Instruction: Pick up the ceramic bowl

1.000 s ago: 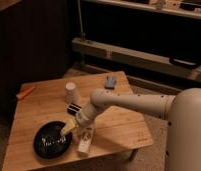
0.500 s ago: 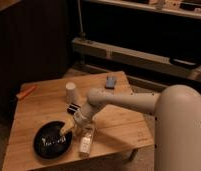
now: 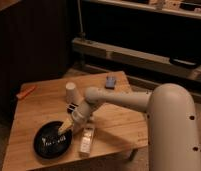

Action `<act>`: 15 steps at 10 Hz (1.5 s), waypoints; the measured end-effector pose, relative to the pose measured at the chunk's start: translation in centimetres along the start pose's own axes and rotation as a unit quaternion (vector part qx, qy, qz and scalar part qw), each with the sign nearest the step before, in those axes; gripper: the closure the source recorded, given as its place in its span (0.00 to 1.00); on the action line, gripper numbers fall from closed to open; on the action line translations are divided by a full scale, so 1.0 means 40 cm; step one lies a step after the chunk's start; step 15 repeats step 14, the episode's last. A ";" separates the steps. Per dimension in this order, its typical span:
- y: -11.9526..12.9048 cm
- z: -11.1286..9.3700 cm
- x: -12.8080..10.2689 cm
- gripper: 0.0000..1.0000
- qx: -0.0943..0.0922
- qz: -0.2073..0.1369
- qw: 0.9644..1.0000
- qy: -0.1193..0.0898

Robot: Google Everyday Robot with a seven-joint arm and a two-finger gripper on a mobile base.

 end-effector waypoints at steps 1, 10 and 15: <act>-0.001 0.004 -0.001 0.66 -0.001 0.001 1.000 0.003; 0.124 -0.118 -0.021 0.92 -0.038 -0.018 0.999 -0.034; 0.333 -0.217 -0.088 0.92 -0.061 -0.079 0.994 -0.050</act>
